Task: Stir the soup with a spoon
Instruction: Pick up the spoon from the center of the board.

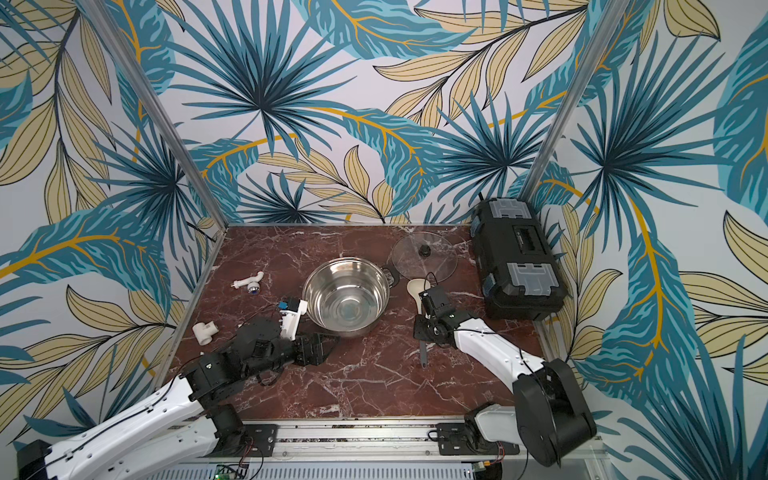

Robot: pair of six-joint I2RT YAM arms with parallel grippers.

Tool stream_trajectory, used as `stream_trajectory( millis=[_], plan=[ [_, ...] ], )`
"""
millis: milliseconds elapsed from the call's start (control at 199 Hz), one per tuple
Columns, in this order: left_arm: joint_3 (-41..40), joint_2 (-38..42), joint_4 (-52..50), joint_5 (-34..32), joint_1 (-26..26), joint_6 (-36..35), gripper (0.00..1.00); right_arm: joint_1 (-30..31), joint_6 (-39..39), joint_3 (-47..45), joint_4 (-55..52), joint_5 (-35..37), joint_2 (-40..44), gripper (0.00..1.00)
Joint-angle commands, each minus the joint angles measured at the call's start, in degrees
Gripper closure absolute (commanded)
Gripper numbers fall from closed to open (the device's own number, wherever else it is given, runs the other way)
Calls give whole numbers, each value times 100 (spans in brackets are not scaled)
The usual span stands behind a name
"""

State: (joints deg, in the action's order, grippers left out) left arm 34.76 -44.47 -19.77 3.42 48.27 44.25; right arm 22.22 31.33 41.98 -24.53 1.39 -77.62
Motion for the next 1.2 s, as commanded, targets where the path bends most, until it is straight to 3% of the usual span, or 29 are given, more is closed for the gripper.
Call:
stream_trajectory(
  millis=[0,627,757,892,1198],
  plan=[
    [-66,38,333,-499,197,-57,0,28,53,61,306,208,-272,56],
    [-127,676,148,-672,243,-163,0,-25,53,597,655,460,-1580,69],
    [-162,703,196,-680,239,-150,0,-24,160,594,566,498,-1522,80],
    [-236,677,570,-600,244,-175,0,-25,291,547,238,610,-1178,100],
    [-333,659,1754,-187,285,-685,0,-25,774,435,-870,175,1137,100]
  ],
)
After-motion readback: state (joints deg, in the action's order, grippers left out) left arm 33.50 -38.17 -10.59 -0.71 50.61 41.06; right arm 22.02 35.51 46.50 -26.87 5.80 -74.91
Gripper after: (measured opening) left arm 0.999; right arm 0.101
